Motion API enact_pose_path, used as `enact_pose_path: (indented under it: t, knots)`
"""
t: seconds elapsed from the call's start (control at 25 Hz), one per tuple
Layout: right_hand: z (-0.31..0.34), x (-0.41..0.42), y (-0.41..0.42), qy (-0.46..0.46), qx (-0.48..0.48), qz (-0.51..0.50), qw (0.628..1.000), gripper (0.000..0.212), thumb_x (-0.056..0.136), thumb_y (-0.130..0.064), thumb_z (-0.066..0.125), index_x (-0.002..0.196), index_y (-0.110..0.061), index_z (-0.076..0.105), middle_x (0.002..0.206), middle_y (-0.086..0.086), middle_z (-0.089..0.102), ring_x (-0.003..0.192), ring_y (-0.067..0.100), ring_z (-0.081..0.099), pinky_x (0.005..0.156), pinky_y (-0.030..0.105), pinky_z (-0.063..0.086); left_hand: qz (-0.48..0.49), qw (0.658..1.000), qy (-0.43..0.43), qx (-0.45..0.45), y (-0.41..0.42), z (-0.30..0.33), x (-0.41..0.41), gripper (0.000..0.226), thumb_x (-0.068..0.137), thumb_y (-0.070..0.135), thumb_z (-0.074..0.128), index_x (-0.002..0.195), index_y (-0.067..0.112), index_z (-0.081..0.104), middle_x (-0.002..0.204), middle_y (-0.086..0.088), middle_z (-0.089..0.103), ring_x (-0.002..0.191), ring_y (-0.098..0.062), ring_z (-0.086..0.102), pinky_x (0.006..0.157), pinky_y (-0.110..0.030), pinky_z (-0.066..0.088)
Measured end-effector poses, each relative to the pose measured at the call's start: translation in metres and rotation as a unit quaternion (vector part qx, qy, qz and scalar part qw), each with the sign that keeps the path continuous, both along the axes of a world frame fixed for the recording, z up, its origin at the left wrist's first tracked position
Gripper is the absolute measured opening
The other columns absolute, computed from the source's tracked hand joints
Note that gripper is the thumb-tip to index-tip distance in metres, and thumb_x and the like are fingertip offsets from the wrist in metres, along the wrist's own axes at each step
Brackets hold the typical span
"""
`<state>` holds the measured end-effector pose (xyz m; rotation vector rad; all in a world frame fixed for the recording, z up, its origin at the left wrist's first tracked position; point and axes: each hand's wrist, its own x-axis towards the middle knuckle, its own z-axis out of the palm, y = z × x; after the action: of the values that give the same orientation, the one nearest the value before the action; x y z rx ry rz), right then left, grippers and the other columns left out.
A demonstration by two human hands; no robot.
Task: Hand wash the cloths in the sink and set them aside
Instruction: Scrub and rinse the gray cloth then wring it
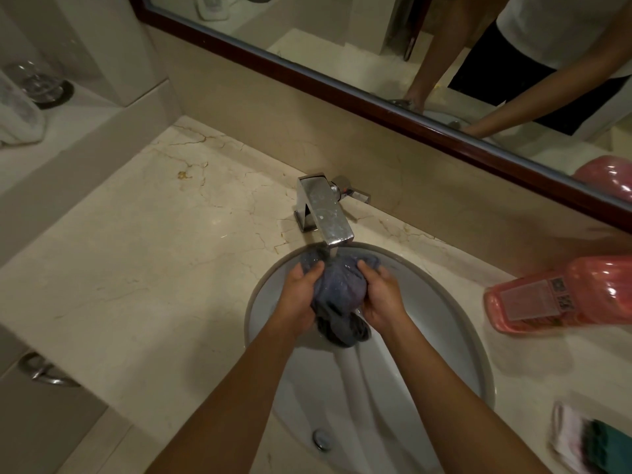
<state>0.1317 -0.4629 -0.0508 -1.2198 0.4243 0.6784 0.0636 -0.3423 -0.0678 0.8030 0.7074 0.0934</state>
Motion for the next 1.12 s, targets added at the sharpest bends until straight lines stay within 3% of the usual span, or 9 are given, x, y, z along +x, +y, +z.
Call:
enact_pose_path:
  t: [0.2, 0.32, 0.52, 0.68, 0.72, 0.84, 0.96, 1.04, 1.12]
  knots:
    - [0.003, -0.004, -0.002, 0.066, 0.017, 0.076, 0.995, 0.038, 0.098, -0.036, 0.059, 0.127, -0.012, 0.064, 0.122, 0.015, 0.071, 0.109, 0.028, 0.070, 0.082, 0.036, 0.057, 0.061, 0.997, -0.007, -0.044, -0.001, 0.008, 0.000, 0.031, 0.104, 0.015, 0.051, 0.135, 0.013, 0.052, 0.115, -0.012, 0.073, 0.098, -0.024, 0.074, 0.071, -0.033, 0.060]
    - [-0.001, -0.006, -0.007, 0.056, 0.072, 0.081, 0.993, 0.046, 0.092, -0.024, 0.062, 0.137, -0.018, 0.053, 0.125, 0.012, 0.070, 0.112, 0.028, 0.069, 0.083, 0.037, 0.058, 0.080, 0.994, -0.016, -0.073, 0.006, 0.013, -0.003, 0.033, 0.104, 0.017, 0.051, 0.136, 0.016, 0.053, 0.125, -0.016, 0.069, 0.103, -0.029, 0.073, 0.070, -0.038, 0.061]
    - [-0.001, -0.005, -0.017, 0.026, 0.056, 0.087, 0.994, 0.027, 0.089, -0.017, 0.067, 0.115, -0.011, 0.068, 0.120, 0.015, 0.071, 0.103, 0.023, 0.073, 0.077, 0.032, 0.059, 0.092, 0.988, -0.026, -0.120, 0.022, 0.023, -0.011, 0.035, 0.101, 0.027, 0.051, 0.135, 0.017, 0.057, 0.122, -0.015, 0.071, 0.103, -0.029, 0.073, 0.071, -0.038, 0.061]
    - [0.006, -0.012, 0.006, 0.092, 0.185, 0.072, 0.976, 0.047, 0.088, -0.014, 0.069, 0.133, -0.010, 0.055, 0.129, 0.021, 0.065, 0.116, 0.033, 0.066, 0.089, 0.041, 0.058, 0.072, 0.983, -0.006, -0.168, 0.019, 0.024, -0.011, 0.048, 0.105, 0.041, 0.039, 0.133, 0.009, 0.062, 0.123, -0.016, 0.070, 0.114, -0.030, 0.068, 0.099, -0.044, 0.052]
    - [0.006, -0.015, 0.014, 0.093, 0.198, 0.066, 0.974, 0.048, 0.090, -0.007, 0.066, 0.136, -0.012, 0.052, 0.129, 0.022, 0.065, 0.116, 0.033, 0.066, 0.090, 0.043, 0.058, 0.072, 0.985, -0.006, -0.158, 0.018, 0.023, -0.010, 0.047, 0.106, 0.040, 0.039, 0.130, 0.008, 0.063, 0.122, -0.016, 0.071, 0.114, -0.030, 0.068, 0.101, -0.043, 0.051]
    - [0.009, -0.018, 0.028, 0.039, 0.127, 0.032, 0.991, 0.033, 0.091, 0.008, 0.060, 0.121, -0.005, 0.060, 0.111, 0.023, 0.072, 0.097, 0.032, 0.074, 0.076, 0.039, 0.062, 0.077, 0.995, 0.014, -0.061, 0.019, 0.019, 0.000, 0.031, 0.106, 0.022, 0.042, 0.117, 0.004, 0.065, 0.107, -0.016, 0.076, 0.099, -0.028, 0.074, 0.080, -0.035, 0.060]
    - [0.011, -0.010, 0.030, 0.025, 0.051, -0.002, 0.998, 0.018, 0.093, 0.002, 0.062, 0.110, 0.000, 0.067, 0.109, 0.025, 0.072, 0.095, 0.033, 0.073, 0.084, 0.041, 0.061, 0.055, 0.994, 0.046, 0.083, 0.027, 0.010, 0.006, 0.023, 0.105, 0.014, 0.047, 0.119, 0.003, 0.061, 0.111, -0.017, 0.074, 0.103, -0.030, 0.072, 0.088, -0.041, 0.059]
    - [0.015, -0.004, 0.031, 0.060, 0.092, -0.024, 0.994, 0.024, 0.097, -0.003, 0.059, 0.120, 0.001, 0.063, 0.115, 0.025, 0.071, 0.104, 0.036, 0.071, 0.091, 0.045, 0.058, 0.050, 0.998, 0.009, 0.034, 0.028, 0.007, 0.004, 0.023, 0.105, 0.015, 0.049, 0.123, 0.005, 0.059, 0.113, -0.016, 0.074, 0.106, -0.029, 0.072, 0.087, -0.039, 0.059]
    - [0.019, 0.000, 0.030, 0.082, 0.134, -0.042, 0.987, 0.032, 0.100, -0.008, 0.055, 0.131, 0.002, 0.058, 0.115, 0.023, 0.070, 0.102, 0.033, 0.070, 0.088, 0.041, 0.058, 0.033, 0.999, -0.024, -0.023, 0.024, 0.004, 0.000, 0.028, 0.105, 0.020, 0.049, 0.130, 0.011, 0.055, 0.120, -0.014, 0.072, 0.111, -0.027, 0.070, 0.087, -0.038, 0.059]
